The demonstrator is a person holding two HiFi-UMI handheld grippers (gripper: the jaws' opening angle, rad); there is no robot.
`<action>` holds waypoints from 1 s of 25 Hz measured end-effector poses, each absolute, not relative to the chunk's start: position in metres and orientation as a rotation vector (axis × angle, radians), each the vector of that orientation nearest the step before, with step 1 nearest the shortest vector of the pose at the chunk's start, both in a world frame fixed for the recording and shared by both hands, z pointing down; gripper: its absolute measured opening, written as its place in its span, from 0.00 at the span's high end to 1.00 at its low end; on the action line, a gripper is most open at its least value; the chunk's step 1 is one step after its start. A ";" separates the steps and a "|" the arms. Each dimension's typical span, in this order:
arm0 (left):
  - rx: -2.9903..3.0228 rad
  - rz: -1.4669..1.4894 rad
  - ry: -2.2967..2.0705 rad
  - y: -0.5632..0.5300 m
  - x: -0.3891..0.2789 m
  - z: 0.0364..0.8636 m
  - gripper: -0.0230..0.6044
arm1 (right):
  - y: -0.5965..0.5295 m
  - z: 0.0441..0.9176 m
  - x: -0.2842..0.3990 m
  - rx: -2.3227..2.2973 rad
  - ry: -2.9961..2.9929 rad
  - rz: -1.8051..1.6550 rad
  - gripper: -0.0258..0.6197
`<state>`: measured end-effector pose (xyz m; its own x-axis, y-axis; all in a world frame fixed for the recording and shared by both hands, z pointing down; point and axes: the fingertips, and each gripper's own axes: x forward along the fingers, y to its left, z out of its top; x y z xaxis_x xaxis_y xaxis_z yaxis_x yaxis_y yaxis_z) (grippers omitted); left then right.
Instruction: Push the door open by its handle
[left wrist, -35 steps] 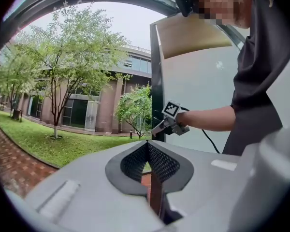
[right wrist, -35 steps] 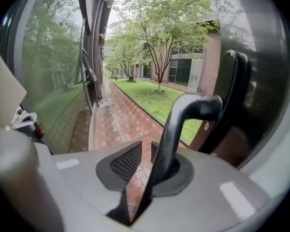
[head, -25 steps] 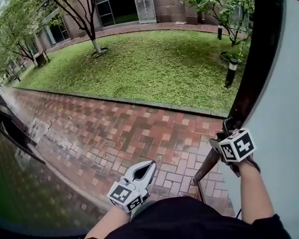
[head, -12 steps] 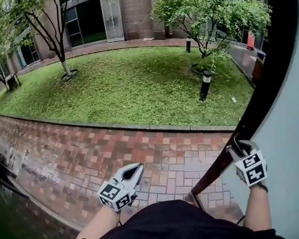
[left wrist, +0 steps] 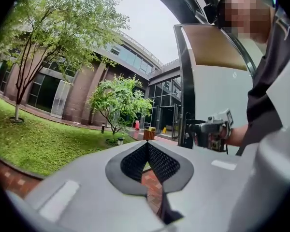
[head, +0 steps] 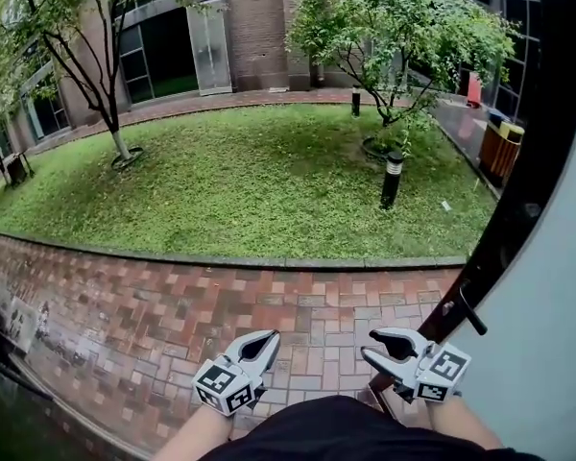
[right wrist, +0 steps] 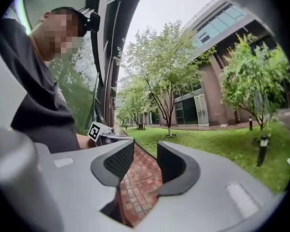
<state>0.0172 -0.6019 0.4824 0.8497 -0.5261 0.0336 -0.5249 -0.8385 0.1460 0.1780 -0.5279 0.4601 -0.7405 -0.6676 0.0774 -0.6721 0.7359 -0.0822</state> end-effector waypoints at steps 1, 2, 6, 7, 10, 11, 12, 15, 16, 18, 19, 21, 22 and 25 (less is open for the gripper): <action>2.866 -0.012 -0.821 -0.605 0.016 0.485 0.96 | -0.539 0.482 0.176 1.131 -2.872 0.213 0.73; 2.853 -0.009 -0.821 -0.608 0.014 0.490 0.96 | -0.549 0.502 0.173 1.140 -2.845 0.257 0.73; 2.807 0.012 -0.832 -0.611 0.007 0.509 0.96 | -0.568 0.553 0.160 1.093 -2.796 0.437 0.73; 2.799 0.012 -0.840 -0.610 0.005 0.511 0.96 | -0.571 0.556 0.160 1.094 -2.807 0.490 0.74; 2.783 0.013 -0.862 -0.610 0.002 0.516 0.96 | -0.578 0.563 0.165 1.102 -2.803 0.557 0.81; 2.778 0.016 -0.867 -0.610 0.001 0.517 0.96 | -0.579 0.564 0.166 1.100 -2.798 0.556 0.82; 2.774 0.018 -0.871 -0.610 0.000 0.518 0.96 | -0.580 0.564 0.168 1.104 -2.797 0.555 0.83; 2.767 0.025 -0.877 -0.612 0.001 0.521 0.96 | -0.584 0.563 0.177 1.137 -2.794 0.570 0.94; 2.766 0.026 -0.877 -0.613 0.002 0.521 0.96 | -0.585 0.563 0.178 1.140 -2.794 0.575 0.96; 2.769 0.025 -0.875 -0.614 0.004 0.521 0.96 | -0.586 0.564 0.178 1.124 -2.788 0.569 0.96; 2.772 0.024 -0.873 -0.614 0.004 0.520 0.96 | -0.586 0.564 0.177 1.117 -2.783 0.560 0.96; 2.774 0.023 -0.870 -0.614 0.005 0.520 0.96 | -0.587 0.564 0.176 1.111 -2.776 0.546 0.96; 2.774 0.023 -0.870 -0.614 0.006 0.520 0.96 | -0.588 0.564 0.175 1.107 -2.775 0.539 0.96; 2.770 0.024 -0.875 -0.614 0.006 0.521 0.96 | -0.587 0.565 0.173 1.089 -2.771 0.512 0.96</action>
